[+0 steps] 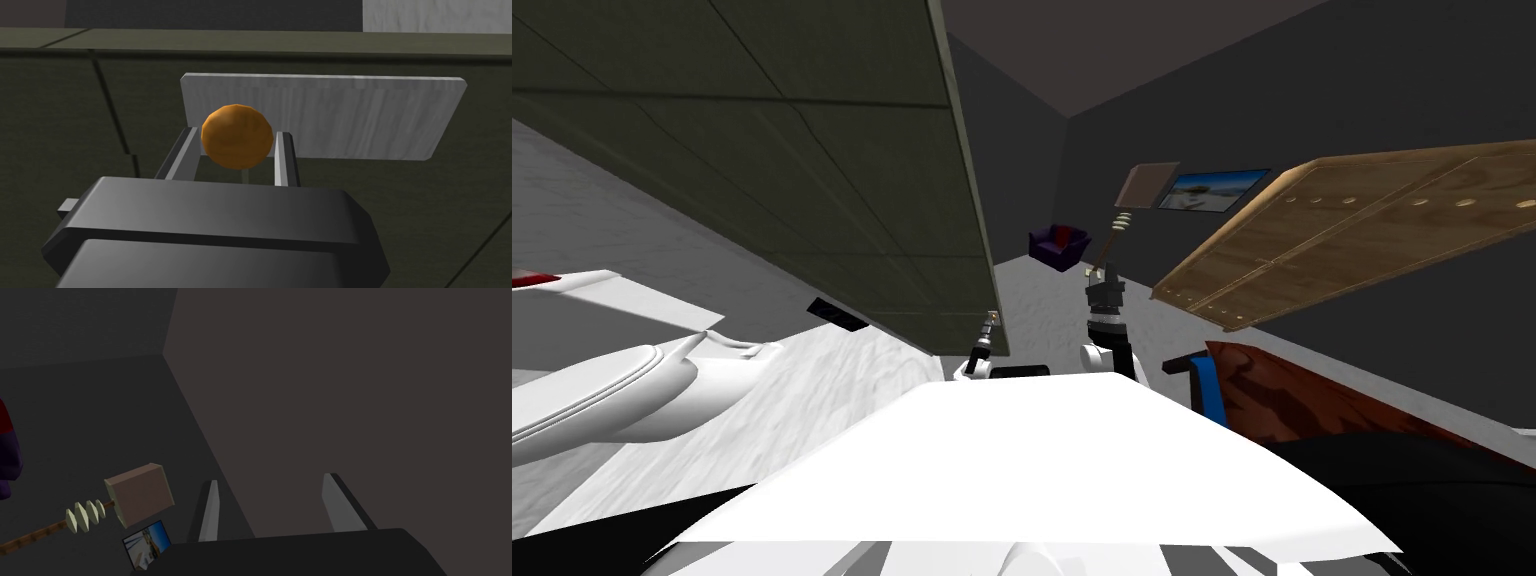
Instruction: Push the door open
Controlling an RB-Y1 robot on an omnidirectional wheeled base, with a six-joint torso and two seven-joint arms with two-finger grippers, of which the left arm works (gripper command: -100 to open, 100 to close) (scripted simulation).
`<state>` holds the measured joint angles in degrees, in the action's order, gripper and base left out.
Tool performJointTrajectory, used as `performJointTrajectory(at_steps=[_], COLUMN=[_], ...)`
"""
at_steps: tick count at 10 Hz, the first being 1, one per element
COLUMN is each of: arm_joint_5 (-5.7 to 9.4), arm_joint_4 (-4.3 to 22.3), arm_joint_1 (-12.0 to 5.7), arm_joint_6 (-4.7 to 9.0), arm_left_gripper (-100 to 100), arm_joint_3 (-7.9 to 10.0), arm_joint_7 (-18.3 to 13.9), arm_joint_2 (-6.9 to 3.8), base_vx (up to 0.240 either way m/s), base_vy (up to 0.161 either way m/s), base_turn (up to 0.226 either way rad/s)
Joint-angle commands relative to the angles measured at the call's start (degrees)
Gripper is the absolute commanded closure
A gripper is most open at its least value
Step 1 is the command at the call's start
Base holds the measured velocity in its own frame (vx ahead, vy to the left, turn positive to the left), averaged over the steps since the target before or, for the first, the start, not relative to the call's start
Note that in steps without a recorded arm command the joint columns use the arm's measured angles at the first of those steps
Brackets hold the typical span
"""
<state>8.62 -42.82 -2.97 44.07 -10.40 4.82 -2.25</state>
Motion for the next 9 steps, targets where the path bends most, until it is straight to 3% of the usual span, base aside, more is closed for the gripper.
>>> performJointTrajectory(at_steps=[1, 6, 7, 9], arm_joint_5=[0.27, 1.79, 1.61, 2.35], arm_joint_4=[-1.79, -0.91, -1.27, -1.19], arm_joint_1=[0.61, -0.46, 0.16, -0.10], arm_joint_6=[-0.42, -0.60, -1.18, -0.95], arm_left_gripper=[100, 100, 100, 100], arm_joint_3=[0.78, 5.04, 4.52, 6.12], arm_joint_7=[0.16, 1.09, 0.98, 1.41], arm_joint_2=[-0.51, 0.83, 0.57, -0.24], base_vx=[0.161, 0.180, 0.090, 0.185], base_vy=[-0.091, -0.115, -0.040, -0.085], base_turn=[0.028, 0.083, 0.028, 0.055])
